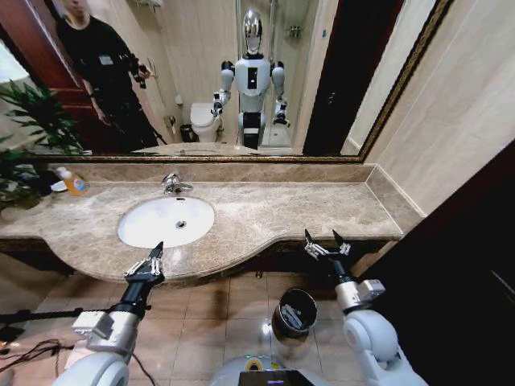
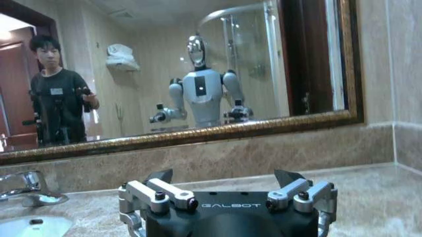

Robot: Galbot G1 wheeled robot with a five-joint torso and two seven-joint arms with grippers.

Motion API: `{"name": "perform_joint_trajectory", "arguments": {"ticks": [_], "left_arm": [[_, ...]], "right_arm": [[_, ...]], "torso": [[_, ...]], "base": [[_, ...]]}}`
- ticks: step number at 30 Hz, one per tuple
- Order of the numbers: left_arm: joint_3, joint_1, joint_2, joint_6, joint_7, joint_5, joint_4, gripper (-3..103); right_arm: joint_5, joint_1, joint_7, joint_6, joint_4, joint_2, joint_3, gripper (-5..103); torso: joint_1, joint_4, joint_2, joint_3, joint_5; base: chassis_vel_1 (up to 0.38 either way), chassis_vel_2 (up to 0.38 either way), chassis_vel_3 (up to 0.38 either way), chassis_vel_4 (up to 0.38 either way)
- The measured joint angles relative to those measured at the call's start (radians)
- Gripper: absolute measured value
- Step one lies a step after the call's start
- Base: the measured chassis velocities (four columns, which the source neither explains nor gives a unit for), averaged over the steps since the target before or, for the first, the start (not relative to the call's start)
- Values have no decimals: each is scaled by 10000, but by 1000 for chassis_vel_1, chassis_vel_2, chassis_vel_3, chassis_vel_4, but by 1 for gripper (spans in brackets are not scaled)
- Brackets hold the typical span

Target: Pick up the trash from the sink and place it in the trash bin.

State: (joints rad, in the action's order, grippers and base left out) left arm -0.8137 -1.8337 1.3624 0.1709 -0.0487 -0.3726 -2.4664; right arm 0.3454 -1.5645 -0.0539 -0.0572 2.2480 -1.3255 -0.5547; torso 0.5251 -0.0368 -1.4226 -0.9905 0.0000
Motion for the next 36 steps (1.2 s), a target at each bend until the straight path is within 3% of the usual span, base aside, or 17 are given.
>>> {"name": "perform_joint_trajectory", "arguments": {"ticks": [9,36], "left_arm": [[0,0,0,0,0,0,0,0],[0,0,0,0,0,0,0,0]], "right_arm": [[-477,239,-286,19,-166,97,23,100],[-504,241,-316,19,-218,99,33,100]], "torso": [[0,0,0,0,1],[0,0,0,0,1]], "base": [[0,0,0,0],[0,0,0,0]]}}
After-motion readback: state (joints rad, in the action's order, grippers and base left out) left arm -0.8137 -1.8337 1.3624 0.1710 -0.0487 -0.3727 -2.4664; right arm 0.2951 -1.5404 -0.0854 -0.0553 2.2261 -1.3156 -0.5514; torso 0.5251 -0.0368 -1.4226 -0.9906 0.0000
